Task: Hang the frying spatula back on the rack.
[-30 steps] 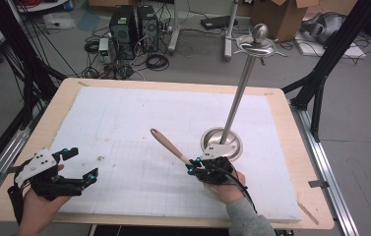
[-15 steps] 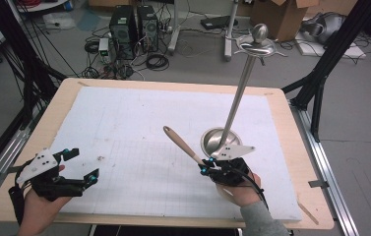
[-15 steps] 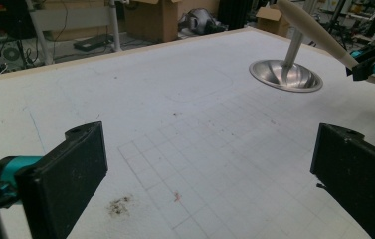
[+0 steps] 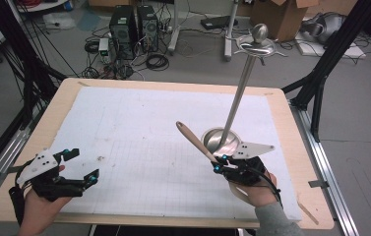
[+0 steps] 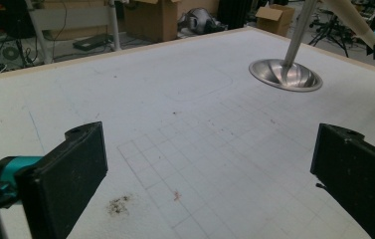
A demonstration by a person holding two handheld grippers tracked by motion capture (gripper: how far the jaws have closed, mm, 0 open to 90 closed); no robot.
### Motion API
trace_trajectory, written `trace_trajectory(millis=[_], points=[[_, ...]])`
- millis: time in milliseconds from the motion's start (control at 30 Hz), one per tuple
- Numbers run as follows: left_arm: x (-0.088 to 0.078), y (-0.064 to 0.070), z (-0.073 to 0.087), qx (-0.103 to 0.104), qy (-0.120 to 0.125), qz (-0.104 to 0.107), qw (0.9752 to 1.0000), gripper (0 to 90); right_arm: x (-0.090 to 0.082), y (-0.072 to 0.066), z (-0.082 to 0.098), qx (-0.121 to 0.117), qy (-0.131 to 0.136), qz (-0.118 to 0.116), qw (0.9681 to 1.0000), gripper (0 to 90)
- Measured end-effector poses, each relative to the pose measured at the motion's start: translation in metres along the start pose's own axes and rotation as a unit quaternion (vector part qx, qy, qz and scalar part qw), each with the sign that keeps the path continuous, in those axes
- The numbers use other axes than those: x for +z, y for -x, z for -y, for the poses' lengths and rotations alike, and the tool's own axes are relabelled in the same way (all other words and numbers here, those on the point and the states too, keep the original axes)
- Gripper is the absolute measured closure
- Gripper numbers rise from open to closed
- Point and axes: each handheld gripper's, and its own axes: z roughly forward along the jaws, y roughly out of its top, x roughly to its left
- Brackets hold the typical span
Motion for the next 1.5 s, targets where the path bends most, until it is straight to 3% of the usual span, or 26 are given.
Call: trace_trajectory(millis=[367,500,833,1033,1500], points=[[0.001,-0.001,0.003,-0.005,-0.001,0.002,1.0,1.8,-0.035,0.011,0.001,0.004,0.021,0.012,0.9997,78.0],[0.001,-0.001,0.003,-0.008,0.0,0.004,1.0,1.8,-0.048,0.015,-0.003,-0.014,0.035,0.005,0.9993,78.0],[0.001,-0.001,0.003,-0.009,0.006,0.017,0.9998,1.8,-0.073,0.025,-0.01,-0.021,0.052,0.007,0.9984,78.0],[0.0,0.0,0.003,-0.008,0.021,0.021,0.9995,1.8,-0.088,0.036,-0.008,-0.01,0.06,0.013,0.998,78.0],[0.0,0.0,0.004,-0.008,0.021,0.022,0.9995,1.8,-0.117,0.056,-0.001,0.005,0.077,0.017,0.9969,78.0]])
